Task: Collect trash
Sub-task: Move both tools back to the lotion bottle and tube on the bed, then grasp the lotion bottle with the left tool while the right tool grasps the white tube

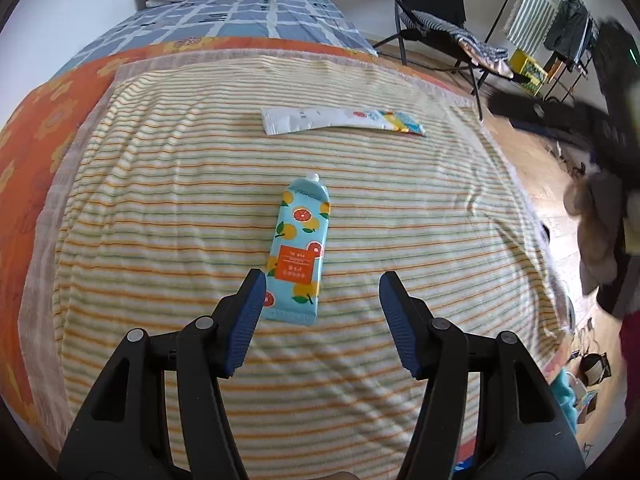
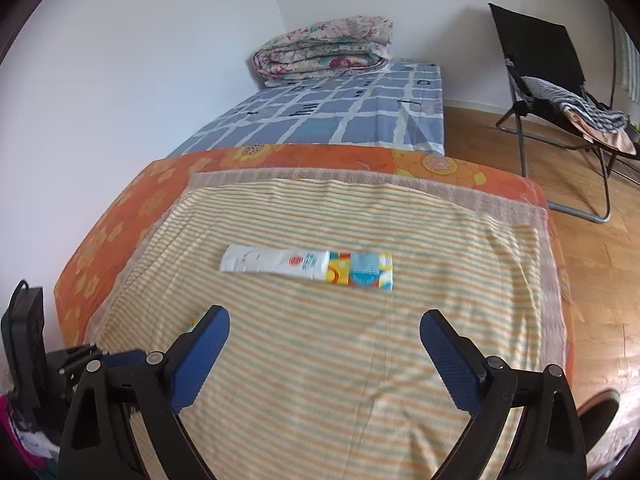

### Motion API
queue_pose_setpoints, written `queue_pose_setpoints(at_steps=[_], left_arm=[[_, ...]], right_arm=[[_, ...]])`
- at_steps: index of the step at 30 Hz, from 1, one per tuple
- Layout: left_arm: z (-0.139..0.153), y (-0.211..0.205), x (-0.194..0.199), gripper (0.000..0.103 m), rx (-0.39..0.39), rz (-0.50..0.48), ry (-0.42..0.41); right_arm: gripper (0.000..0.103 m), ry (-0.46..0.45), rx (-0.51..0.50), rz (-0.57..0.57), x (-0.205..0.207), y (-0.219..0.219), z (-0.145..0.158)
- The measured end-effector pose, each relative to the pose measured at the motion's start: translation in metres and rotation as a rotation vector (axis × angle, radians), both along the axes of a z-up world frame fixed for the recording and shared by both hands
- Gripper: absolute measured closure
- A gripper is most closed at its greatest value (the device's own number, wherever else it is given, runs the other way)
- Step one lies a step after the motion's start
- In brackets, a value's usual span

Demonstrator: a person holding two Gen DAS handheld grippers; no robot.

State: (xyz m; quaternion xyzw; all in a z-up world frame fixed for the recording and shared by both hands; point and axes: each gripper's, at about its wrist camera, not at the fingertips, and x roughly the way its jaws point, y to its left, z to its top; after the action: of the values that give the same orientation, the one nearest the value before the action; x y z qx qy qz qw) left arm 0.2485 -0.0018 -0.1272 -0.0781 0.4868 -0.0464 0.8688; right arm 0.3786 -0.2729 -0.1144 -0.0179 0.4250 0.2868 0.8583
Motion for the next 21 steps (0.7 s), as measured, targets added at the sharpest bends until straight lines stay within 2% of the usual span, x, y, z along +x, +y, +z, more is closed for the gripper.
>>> queue_pose_setpoints(at_steps=[8,10,13,18,21], left_arm=[[-0.015,0.01,0.014,0.042,0.013,0.026,0.02],[-0.02,0.015,0.017,0.042,-0.014,0.039,0.037],[-0.027,0.019,0.021,0.042,-0.05,0.046,0.056],[-0.028,0.018,0.022,0.057,-0.021,0.018,0.038],[-0.029,0.026,0.023,0.066,-0.041,0.03,0.037]], right_arm=[[0.01,0.028,0.017,0.037,0.058,0.04,-0.025],[0.019,0.052,0.029,0.048,0.072,0.053,-0.033],[0.02,0.085,0.04,0.052,0.089,0.07,-0.045],[0.02,0.129,0.021,0.077,0.105,0.09,-0.063],[0.024,0.171,0.008,0.092,0.109,0.092,-0.073]])
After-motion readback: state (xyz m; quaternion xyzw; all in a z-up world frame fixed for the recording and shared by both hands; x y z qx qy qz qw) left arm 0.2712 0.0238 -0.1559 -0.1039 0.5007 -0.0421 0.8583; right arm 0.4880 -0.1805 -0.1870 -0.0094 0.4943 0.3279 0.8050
